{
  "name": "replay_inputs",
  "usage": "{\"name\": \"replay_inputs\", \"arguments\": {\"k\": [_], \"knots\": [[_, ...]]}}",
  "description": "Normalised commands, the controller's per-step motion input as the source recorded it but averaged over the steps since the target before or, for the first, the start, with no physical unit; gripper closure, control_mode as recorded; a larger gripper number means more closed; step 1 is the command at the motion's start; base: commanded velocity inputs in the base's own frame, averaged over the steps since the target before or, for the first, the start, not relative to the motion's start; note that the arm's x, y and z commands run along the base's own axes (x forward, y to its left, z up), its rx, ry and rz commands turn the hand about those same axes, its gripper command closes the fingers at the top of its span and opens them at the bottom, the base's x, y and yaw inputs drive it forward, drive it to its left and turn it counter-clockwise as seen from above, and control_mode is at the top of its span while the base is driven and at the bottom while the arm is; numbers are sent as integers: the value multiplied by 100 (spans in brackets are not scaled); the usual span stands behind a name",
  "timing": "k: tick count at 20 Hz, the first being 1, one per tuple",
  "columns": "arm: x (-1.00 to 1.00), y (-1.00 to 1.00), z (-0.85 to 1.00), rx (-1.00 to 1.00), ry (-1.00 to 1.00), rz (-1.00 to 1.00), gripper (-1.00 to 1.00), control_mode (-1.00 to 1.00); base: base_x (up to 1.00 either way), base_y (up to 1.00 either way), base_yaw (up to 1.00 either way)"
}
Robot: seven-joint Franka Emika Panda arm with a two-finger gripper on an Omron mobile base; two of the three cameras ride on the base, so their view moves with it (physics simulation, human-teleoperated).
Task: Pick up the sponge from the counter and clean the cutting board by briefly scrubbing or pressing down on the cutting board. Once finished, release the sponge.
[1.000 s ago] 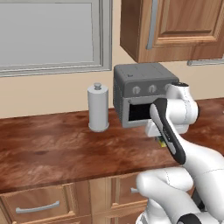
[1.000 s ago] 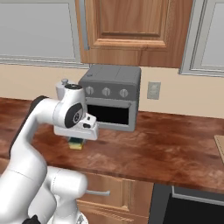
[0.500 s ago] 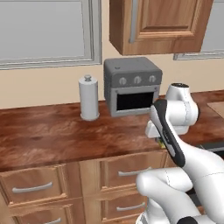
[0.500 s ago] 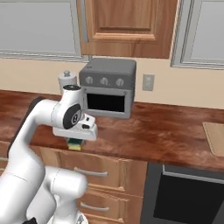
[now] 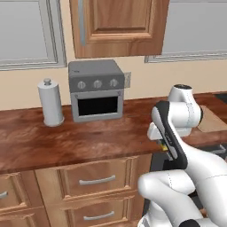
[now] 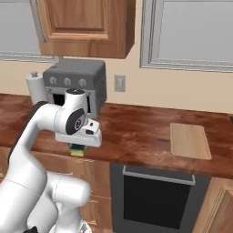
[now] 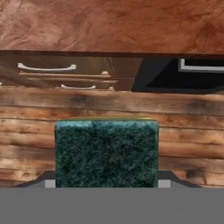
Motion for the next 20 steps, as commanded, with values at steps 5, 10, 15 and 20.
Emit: {"name": "replay_inputs", "arguments": {"k": [5,10,15,20], "knots": [[0,0,0,0,0,0,100,100,0,-78,0],[0,0,0,0,0,0,100,100,0,-77,0],[0,0,0,0,0,0,100,100,0,-74,0],[0,0,0,0,0,0,100,100,3,-56,0]]}}
